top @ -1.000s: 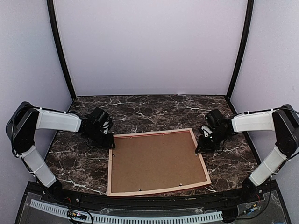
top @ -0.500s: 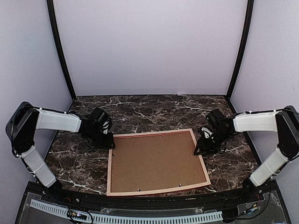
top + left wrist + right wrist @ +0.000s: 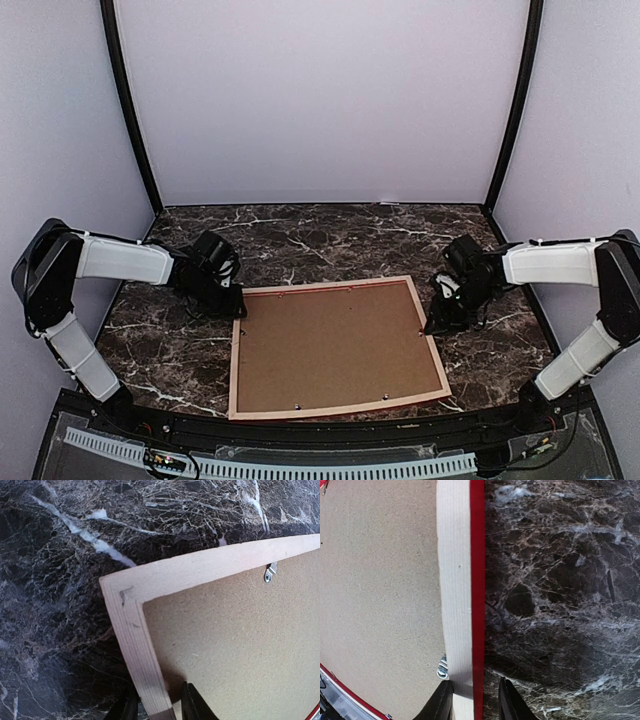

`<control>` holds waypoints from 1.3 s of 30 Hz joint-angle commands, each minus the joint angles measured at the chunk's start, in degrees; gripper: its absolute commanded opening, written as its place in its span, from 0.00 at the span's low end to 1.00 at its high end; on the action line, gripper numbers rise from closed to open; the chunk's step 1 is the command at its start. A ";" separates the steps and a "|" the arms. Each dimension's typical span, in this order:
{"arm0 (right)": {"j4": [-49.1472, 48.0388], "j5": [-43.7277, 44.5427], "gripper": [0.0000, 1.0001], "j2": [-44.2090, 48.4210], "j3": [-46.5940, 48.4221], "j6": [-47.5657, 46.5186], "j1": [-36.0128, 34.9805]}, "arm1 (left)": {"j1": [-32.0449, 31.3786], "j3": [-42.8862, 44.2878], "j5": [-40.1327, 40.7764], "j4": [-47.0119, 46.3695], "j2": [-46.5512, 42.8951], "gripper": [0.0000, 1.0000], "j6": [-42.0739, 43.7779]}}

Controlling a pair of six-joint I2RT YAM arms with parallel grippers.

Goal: Put the photo into the frame
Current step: Press the fastener onto the backboard.

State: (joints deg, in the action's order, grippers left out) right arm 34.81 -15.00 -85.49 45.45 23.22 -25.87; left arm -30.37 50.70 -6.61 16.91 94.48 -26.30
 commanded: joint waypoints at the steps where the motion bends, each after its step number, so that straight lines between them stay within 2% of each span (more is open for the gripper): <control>1: 1.22 1.89 0.30 -0.73 -0.72 0.07 -0.40 | 0.22 -1.13 0.15 0.02 -1.52 0.31 -0.33; 12: 1.57 2.58 0.30 -1.49 -0.25 0.41 -1.95 | 0.22 -0.95 0.08 0.04 -1.18 0.31 -0.23; 25: 2.19 2.16 0.38 -2.08 -0.17 0.51 -4.37 | 0.22 -1.21 0.06 -0.10 -1.13 0.31 -0.22; 39: 3.64 5.51 0.32 -1.69 1.14 1.92 -4.60 | 0.22 -1.38 0.17 -0.04 -1.26 0.31 -0.07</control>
State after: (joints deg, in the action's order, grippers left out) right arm 35.77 -11.77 -87.15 45.76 24.47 -30.06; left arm -30.37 50.52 -6.61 16.60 94.43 -26.28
